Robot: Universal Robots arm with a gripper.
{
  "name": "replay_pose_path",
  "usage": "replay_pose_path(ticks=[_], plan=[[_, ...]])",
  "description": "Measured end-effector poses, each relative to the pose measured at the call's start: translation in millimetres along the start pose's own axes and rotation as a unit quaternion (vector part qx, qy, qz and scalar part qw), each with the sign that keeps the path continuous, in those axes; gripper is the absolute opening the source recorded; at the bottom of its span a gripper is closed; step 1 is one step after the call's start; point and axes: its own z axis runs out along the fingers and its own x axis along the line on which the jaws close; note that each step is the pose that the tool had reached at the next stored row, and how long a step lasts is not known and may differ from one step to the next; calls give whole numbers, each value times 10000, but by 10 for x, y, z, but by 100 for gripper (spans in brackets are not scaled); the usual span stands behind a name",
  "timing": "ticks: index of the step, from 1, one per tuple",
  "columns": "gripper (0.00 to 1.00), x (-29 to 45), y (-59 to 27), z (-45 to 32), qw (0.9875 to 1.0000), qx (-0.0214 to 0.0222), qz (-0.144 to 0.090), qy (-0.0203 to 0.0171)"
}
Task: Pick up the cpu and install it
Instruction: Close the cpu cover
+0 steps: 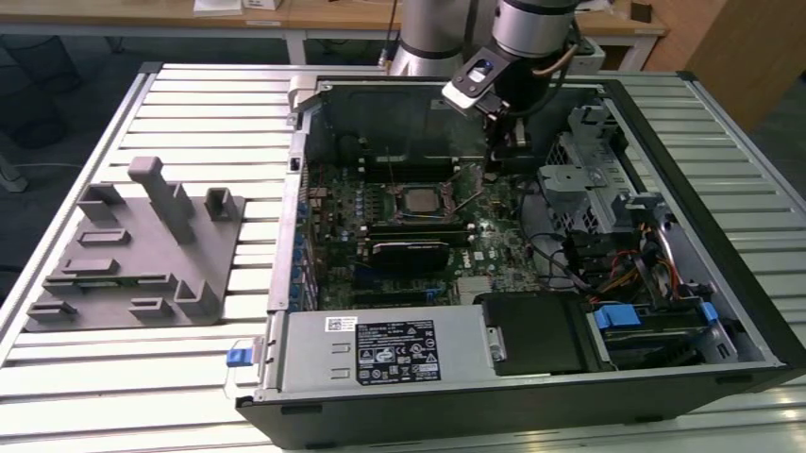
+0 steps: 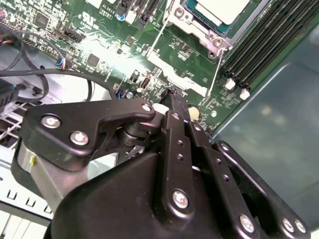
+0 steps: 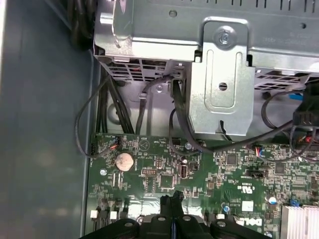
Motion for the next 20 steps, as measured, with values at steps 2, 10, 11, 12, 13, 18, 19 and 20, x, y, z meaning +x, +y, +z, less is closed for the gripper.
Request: replay_pose_path(ticks=[2, 10, 11, 12, 13, 18, 19, 20], plan=[[11, 0, 16, 21, 10000, 2, 0, 0], [11, 3, 35, 158, 10000, 9, 0, 0], [11, 4, 35, 175, 10000, 10, 0, 0], [11, 4, 35, 184, 10000, 10, 0, -4], [11, 4, 35, 184, 10000, 10, -1, -10], [11, 7, 1, 185, 10000, 10, -1, -10], [11, 8, -26, 184, 10000, 10, -1, -9], [11, 9, -54, 184, 10000, 10, -1, -7]])
